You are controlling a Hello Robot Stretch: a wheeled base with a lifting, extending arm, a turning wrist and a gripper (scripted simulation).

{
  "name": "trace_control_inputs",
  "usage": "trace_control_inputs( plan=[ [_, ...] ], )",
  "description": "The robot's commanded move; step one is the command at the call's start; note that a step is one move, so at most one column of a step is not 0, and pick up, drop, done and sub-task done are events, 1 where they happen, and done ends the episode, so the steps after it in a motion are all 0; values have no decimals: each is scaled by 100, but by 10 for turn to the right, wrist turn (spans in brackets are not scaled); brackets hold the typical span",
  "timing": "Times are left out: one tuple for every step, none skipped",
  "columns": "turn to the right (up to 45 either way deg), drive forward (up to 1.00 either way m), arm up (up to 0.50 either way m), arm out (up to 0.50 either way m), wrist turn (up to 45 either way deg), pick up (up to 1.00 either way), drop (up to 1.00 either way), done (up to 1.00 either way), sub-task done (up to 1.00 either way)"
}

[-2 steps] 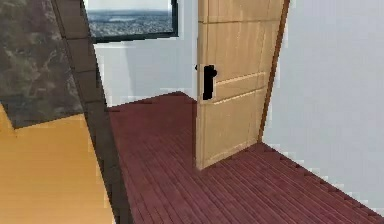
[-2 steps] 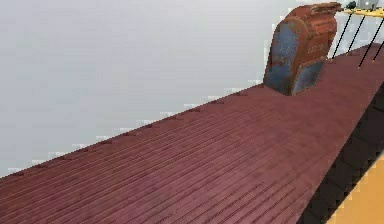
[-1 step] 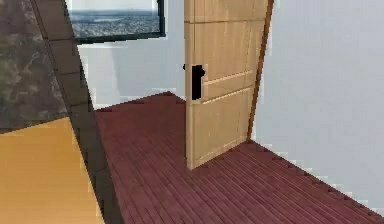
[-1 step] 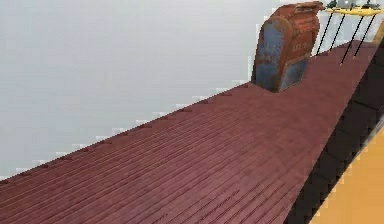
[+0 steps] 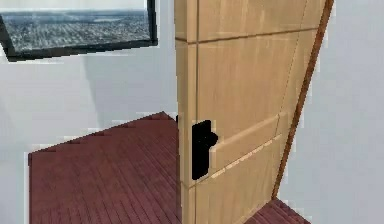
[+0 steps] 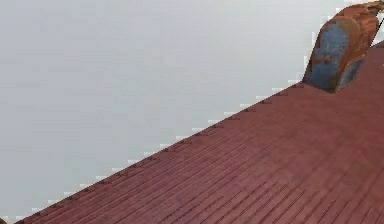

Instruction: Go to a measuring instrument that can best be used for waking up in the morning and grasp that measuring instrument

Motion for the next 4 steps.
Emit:
trace_control_inputs(
  plan=[
    [-330, 0, 0, 0, 0, 0, 0, 0, 0],
    [0, 70, 0, 0, 0, 0, 0, 0, 0],
    [330, 0, 0, 0, 0, 0, 0, 0, 0],
    [0, 40, 0, 0, 0, 0, 0, 0, 0]
  ],
)
